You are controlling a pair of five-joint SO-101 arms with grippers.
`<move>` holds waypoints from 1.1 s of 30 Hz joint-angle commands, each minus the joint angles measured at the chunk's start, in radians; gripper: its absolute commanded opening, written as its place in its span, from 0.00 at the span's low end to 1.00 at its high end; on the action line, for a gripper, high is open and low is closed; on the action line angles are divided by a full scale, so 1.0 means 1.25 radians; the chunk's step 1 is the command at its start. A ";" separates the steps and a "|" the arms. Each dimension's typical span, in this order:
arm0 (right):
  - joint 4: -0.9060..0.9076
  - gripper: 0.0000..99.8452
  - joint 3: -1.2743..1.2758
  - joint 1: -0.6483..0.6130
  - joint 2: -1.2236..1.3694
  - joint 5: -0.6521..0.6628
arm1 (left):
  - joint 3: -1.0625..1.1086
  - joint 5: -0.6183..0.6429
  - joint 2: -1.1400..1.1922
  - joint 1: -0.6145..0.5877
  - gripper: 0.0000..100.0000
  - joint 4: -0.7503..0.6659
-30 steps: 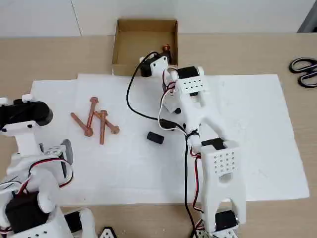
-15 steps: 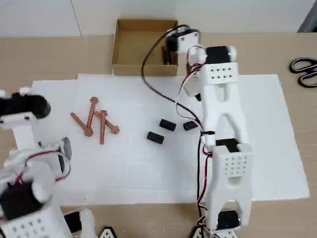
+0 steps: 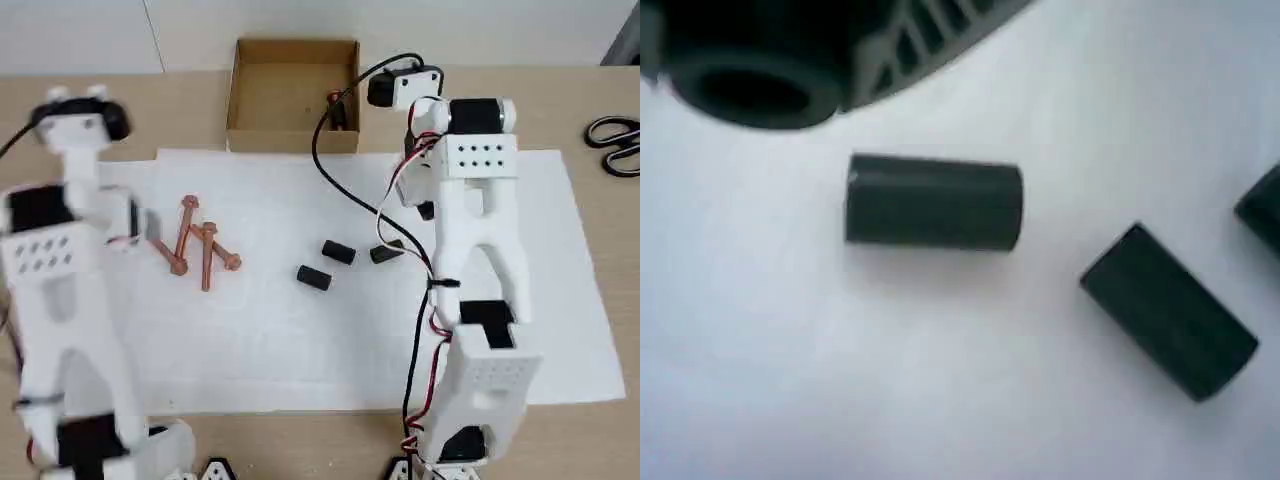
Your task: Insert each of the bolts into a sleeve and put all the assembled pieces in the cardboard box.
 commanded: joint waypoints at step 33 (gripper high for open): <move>0.008 0.00 0.060 0.007 -0.098 -0.012 | -0.563 -0.052 0.806 0.074 0.07 -0.151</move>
